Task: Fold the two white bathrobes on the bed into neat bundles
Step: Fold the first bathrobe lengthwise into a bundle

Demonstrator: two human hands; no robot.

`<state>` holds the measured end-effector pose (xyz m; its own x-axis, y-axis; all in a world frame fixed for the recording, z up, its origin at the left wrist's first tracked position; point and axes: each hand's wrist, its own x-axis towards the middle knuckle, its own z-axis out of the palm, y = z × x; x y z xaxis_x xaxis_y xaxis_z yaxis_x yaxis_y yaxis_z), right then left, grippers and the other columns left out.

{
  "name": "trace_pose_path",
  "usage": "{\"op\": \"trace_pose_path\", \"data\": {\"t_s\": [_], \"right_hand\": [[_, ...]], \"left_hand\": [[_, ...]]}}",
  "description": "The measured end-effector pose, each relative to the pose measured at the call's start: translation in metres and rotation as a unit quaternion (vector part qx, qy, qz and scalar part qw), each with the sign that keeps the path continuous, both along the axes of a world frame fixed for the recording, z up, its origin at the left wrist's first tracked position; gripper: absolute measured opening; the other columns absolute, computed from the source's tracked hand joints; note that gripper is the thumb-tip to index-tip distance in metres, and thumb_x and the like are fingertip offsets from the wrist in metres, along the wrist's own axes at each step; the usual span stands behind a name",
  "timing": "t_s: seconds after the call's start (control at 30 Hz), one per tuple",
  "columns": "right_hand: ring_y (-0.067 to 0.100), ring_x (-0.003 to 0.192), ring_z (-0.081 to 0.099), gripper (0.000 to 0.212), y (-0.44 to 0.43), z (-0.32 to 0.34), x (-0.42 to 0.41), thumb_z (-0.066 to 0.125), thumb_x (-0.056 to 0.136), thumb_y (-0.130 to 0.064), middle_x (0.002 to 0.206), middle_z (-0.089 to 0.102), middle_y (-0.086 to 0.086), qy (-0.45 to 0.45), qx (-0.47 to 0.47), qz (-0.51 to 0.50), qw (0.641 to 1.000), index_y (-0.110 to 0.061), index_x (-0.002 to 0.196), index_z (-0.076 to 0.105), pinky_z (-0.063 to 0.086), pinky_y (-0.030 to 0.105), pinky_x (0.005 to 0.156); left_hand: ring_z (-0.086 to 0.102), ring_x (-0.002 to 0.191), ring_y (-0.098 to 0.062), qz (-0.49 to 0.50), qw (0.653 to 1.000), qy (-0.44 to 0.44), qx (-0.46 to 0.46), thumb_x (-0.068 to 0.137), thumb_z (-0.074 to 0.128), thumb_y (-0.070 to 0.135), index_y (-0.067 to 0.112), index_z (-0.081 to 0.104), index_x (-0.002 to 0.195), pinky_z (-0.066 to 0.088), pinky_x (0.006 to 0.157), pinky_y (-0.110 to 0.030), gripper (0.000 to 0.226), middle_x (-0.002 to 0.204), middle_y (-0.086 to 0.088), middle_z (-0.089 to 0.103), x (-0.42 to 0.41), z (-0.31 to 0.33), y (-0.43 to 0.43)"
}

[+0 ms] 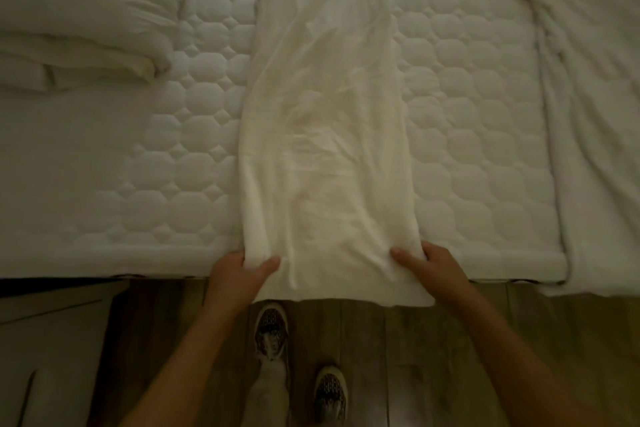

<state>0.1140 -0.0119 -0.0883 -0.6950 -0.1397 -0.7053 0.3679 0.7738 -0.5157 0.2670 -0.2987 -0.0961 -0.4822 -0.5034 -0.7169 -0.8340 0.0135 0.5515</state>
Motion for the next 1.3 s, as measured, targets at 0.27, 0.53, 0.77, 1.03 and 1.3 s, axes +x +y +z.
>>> {"op": "trace_pose_path", "data": {"t_s": [0.27, 0.53, 0.77, 1.03, 1.3], "right_hand": [[0.012, 0.096, 0.062, 0.056, 0.023, -0.008, 0.006, 0.071, 0.086, -0.051, 0.114, 0.066, -0.001, 0.0, -0.063, -0.007, 0.998, -0.019, 0.131, 0.061, 0.051, 0.031, 0.076], [0.012, 0.082, 0.06, 0.037, 0.043, -0.021, 0.037, 0.074, 0.089, -0.038, 0.101, 0.061, -0.001, 0.31, -0.007, 0.008, 0.951, -0.018, 0.118, 0.064, 0.059, 0.037, 0.071], [0.02, 0.088, 0.056, 0.054, 0.072, -0.038, 0.058, 0.09, 0.066, -0.039, 0.101, 0.061, 0.008, 0.437, 0.003, 0.272, 0.857, -0.012, 0.107, 0.067, 0.052, 0.032, 0.075], [0.021, 0.083, 0.06, 0.018, 0.085, -0.036, 0.054, 0.062, 0.089, -0.026, 0.092, 0.069, 0.005, 0.483, -0.035, 0.29, 0.825, -0.011, 0.093, 0.072, 0.044, 0.029, 0.077], [0.018, 0.074, 0.053, 0.017, 0.11, -0.003, 0.05, 0.075, 0.077, 0.001, 0.087, 0.061, 0.011, 0.453, 0.018, 0.19, 0.871, -0.001, 0.091, 0.066, 0.035, 0.014, 0.068]], "left_hand": [[0.069, 0.096, -0.028, 0.193, 0.969, 0.054, 0.144, 0.075, 0.086, 0.019, 0.008, 0.059, 0.125, 0.059, 0.071, -0.039, 0.057, 0.11, -0.007, 0.07, 0.006, 0.002, 0.019], [0.07, 0.1, -0.029, 0.22, 0.967, 0.108, 0.076, 0.082, 0.081, 0.023, 0.012, 0.065, 0.118, 0.06, 0.078, -0.042, 0.04, 0.111, -0.008, 0.071, 0.024, -0.003, 0.029], [0.069, 0.104, -0.032, 0.227, 0.961, 0.133, 0.082, 0.085, 0.077, 0.029, 0.02, 0.067, 0.109, 0.057, 0.092, -0.056, 0.027, 0.115, -0.01, 0.071, 0.025, 0.002, 0.027], [0.074, 0.099, -0.033, 0.319, 0.904, 0.157, 0.24, 0.082, 0.074, 0.024, 0.011, 0.064, 0.12, 0.062, 0.081, -0.05, 0.042, 0.111, -0.012, 0.077, 0.021, 0.029, 0.025], [0.07, 0.101, -0.029, 0.236, 0.952, 0.138, 0.136, 0.086, 0.075, 0.023, 0.016, 0.064, 0.114, 0.062, 0.067, -0.036, 0.031, 0.115, -0.008, 0.07, 0.017, 0.011, 0.052]]}}
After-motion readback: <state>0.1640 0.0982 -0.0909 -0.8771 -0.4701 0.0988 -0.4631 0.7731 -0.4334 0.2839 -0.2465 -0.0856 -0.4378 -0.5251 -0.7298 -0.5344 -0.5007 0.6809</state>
